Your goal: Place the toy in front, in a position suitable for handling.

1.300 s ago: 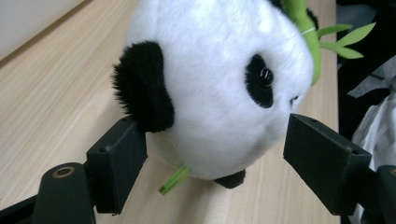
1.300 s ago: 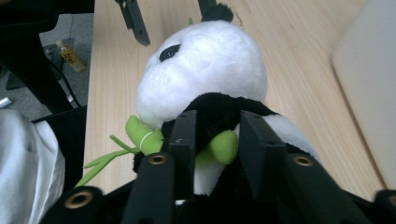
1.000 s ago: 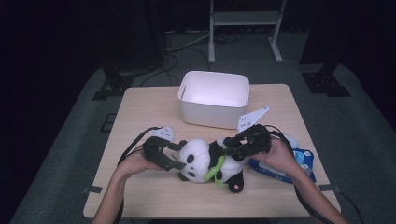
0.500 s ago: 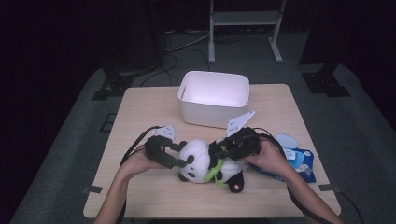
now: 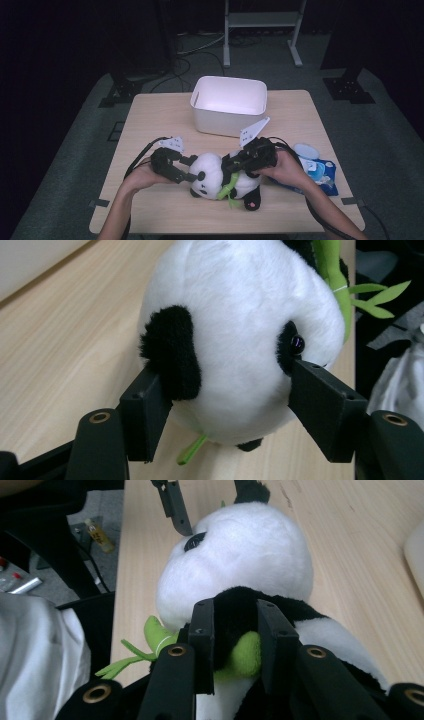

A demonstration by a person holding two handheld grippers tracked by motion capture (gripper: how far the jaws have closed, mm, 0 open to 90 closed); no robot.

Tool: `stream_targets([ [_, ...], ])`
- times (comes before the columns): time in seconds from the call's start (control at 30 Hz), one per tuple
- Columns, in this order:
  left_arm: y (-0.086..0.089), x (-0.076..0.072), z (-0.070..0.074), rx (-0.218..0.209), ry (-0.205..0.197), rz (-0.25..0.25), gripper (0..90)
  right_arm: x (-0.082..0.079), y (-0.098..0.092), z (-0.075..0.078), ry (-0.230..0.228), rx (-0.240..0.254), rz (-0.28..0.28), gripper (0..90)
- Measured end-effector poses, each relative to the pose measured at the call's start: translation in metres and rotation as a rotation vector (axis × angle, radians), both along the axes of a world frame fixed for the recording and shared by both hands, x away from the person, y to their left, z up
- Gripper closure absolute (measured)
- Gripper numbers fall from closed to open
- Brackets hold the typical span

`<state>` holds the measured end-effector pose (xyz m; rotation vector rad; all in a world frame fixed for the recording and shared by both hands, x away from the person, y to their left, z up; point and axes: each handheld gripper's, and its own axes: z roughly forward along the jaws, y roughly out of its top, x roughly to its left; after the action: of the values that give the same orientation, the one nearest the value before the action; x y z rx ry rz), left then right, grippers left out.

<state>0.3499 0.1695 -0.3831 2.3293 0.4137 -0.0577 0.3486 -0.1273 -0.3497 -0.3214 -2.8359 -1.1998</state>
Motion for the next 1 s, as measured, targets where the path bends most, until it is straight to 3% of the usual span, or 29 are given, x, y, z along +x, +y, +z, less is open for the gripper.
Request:
stream_targets([
  [0.2,0.004,-0.006,0.007,-0.004,0.024,-0.048,32.9,-0.003,-0.002,0.003,0.068,0.042,0.030,71.1],
  [0.3,0.005,-0.008,0.008,0.010,0.044,-0.079,34.8,-0.001,-0.003,0.000,0.095,0.032,0.033,70.6],
  [0.33,0.005,-0.007,0.007,0.010,0.055,-0.080,34.8,0.000,-0.003,-0.002,0.090,0.020,0.021,70.1],
  [0.4,0.003,-0.006,0.004,0.032,0.047,-0.067,33.2,0.000,0.000,-0.007,0.036,-0.031,0.010,67.1],
  [0.6,0.000,-0.003,0.004,0.021,-0.030,-0.003,22.5,0.003,-0.005,-0.003,-0.082,-0.002,-0.050,53.5],
  [0.77,-0.002,-0.003,0.013,-0.013,-0.092,0.019,19.9,0.000,-0.019,0.012,-0.125,0.049,-0.065,57.1],
  [0.9,-0.006,-0.002,0.014,0.000,-0.101,0.020,19.3,-0.005,-0.019,0.009,-0.154,0.019,-0.024,60.9],
  [1.0,-0.010,0.000,0.007,0.024,-0.089,0.022,19.6,-0.005,-0.014,-0.002,-0.134,-0.030,0.001,60.6],
])
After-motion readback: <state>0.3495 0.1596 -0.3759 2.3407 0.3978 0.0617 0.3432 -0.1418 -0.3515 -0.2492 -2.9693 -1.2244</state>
